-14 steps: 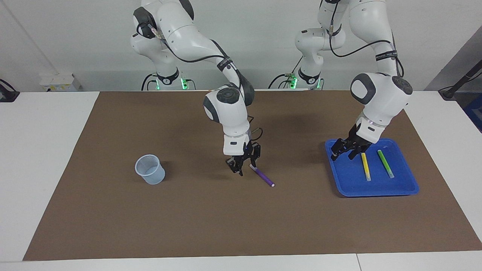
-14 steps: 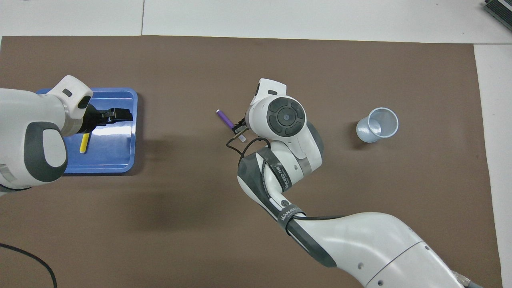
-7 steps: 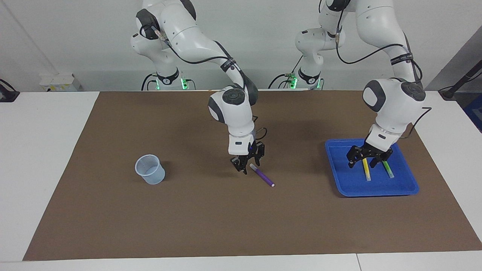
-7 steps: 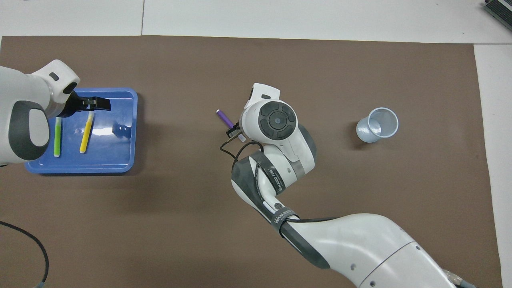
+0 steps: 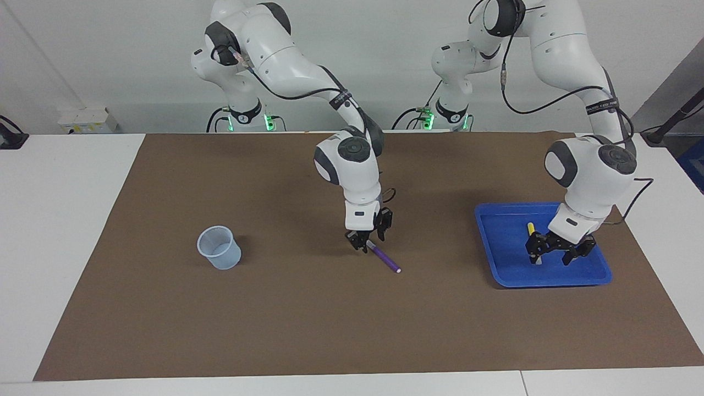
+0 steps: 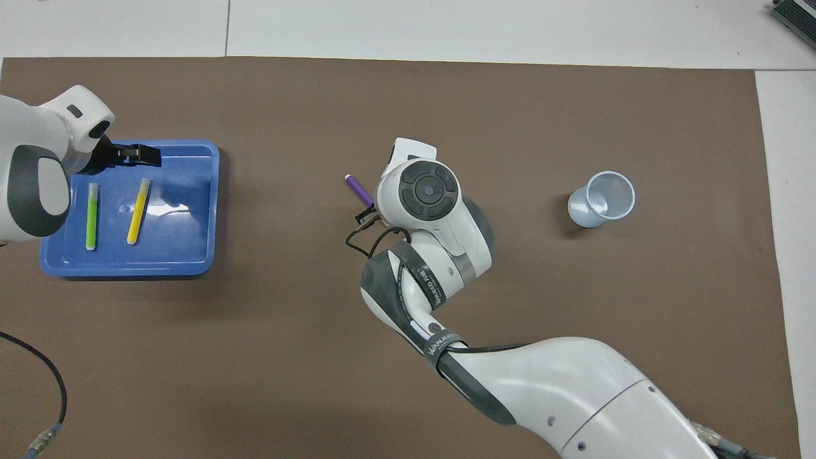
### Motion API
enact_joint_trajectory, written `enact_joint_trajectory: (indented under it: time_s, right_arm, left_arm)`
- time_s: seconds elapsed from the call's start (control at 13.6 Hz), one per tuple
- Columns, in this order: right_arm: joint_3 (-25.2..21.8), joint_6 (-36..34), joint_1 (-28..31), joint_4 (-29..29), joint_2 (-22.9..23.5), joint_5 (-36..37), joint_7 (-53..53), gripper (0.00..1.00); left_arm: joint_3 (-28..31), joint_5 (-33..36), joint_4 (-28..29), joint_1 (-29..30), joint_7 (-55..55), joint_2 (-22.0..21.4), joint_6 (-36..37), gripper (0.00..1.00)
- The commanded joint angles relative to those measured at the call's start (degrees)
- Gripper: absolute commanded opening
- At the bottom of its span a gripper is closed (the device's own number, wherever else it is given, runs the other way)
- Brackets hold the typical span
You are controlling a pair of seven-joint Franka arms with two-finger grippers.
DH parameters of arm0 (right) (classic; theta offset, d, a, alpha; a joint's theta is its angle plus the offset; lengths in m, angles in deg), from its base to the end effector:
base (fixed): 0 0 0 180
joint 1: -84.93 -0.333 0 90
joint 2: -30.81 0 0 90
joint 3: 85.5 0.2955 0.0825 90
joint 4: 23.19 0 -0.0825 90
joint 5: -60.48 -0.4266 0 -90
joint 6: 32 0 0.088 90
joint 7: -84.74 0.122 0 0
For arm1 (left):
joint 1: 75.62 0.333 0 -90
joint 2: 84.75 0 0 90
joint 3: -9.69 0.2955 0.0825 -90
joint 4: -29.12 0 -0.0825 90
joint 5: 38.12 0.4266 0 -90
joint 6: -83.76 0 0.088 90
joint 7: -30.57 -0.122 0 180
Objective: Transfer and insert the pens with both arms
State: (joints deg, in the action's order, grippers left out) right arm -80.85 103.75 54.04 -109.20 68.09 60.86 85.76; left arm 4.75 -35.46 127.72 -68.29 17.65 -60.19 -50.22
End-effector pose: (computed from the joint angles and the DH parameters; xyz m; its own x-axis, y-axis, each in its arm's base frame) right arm 0.6226 0.4339 0.2541 0.8169 0.5346 0.2165 0.5557 -0.8300 -0.0474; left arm 0.7086 0.0352 0.3009 0.9622 -0.2010 0.1840 -0.1959 -0.9796 -0.0454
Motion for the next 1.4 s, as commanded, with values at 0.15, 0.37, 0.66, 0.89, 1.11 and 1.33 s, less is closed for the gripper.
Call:
enact_joint_trajectory:
  time_s: [0.15,0.37,0.66,0.89,1.11,1.33]
  right_arm:
    - [0.4,-0.1,0.0,1.3,1.2,2.7,-0.8,0.47]
    - [0.4,1.2,-0.8,1.2,2.1,3.0,-0.8,0.45]
    - [0.4,2.1,-0.8,0.5,2.6,4.7,-0.8,0.42]
    - [0.4,3.9,-0.8,-0.5,2.7,5.7,-0.8,0.11]
    - [0.4,6.0,-0.9,-2.1,2.5,9.4,-0.8,0.00]
    - [0.3,2.6,-0.7,-1.1,1.4,9.6,-0.6,0.00]
  left_arm:
    - [-0.2,1.4,0.6,0.7,-3.0,1.5,3.5,0.83]
    - [-0.2,1.3,3.8,1.7,-2.6,0.6,4.2,0.82]
    - [-0.1,1.3,5.0,3.3,-2.7,0.0,3.7,0.80]
    - [-0.2,1.3,7.2,3.1,-2.7,-0.7,3.6,0.64]
    - [-0.2,1.3,8.2,3.1,-2.7,-1.1,3.6,0.13]
    - [-0.4,0.2,7.6,3.0,-2.6,-1.2,6.3,0.00]
